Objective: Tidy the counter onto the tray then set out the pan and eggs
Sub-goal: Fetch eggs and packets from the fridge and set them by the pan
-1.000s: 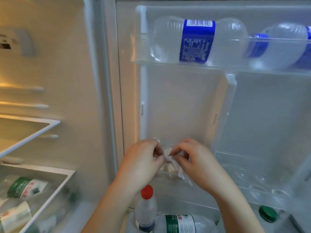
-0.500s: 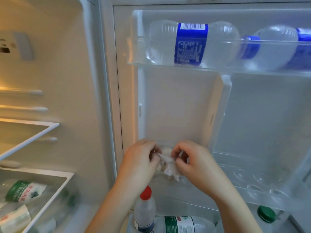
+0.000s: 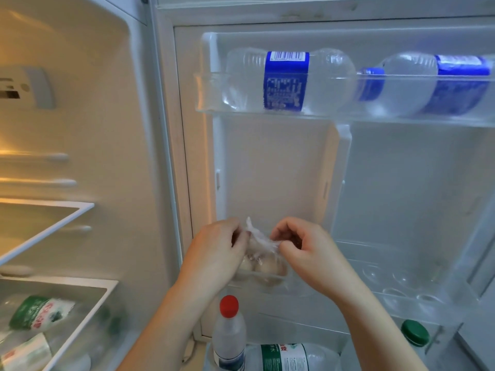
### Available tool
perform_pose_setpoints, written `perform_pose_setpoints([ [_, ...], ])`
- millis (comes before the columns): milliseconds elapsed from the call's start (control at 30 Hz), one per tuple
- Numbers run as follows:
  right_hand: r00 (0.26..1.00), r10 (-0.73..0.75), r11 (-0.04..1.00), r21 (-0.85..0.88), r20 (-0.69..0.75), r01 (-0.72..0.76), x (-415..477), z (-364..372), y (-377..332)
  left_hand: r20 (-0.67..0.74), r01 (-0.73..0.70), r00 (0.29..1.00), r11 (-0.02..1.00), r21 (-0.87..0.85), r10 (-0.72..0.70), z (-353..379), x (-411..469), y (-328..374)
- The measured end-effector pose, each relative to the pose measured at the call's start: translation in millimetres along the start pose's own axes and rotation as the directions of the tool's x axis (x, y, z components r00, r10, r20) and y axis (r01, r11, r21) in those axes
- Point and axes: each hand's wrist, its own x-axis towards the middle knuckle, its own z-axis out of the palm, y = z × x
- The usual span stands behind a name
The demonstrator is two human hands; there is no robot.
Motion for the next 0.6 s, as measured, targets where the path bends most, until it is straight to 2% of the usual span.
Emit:
perform_pose_setpoints([
  [133, 0.993, -0.055, 0.998, -0.032, 0.102, 0.058, -3.5, -2.5, -0.6, 0.033, 0.008, 0.999, 0.999, -0.042, -0.006, -5.1, 4.3, -1.0],
  [200, 0.991, -0.082, 0.994, -0.065, 0.105, 0.089, -3.3, -3.7, 0.4, 0.031, 0.017, 0.999, 0.998, -0.068, -0.015, -6.3, 5.8, -3.9],
  [267, 0.991, -0.098, 0.991, -0.084, 0.094, 0.106, -2.0, -3.3, 2.2, 0.007, 0.04, 0.999, 0.984, -0.176, -0.04, -6.5, 7.3, -6.3],
  [333, 0.993, -0.094, 0.995, -0.039, 0.071, 0.097, 0.1, -2.7, 2.6, -0.029, 0.032, 0.999, 0.945, -0.325, -0.044, -8.1, 8.3, -7.8],
  [467, 0.99, -0.12, 0.986, 0.123, 0.072, 0.111, 4.8, -10.1, -1.0, -0.115, -0.08, 0.993, 0.883, -0.463, 0.03, -12.4, 12.8, -17.5],
  [600, 0.98, -0.164, 0.972, 0.187, 0.111, 0.141, 11.9, -20.5, -6.5, -0.084, -0.171, 0.985, 0.741, -0.649, 0.154, -24.4, 21.8, -19.3],
])
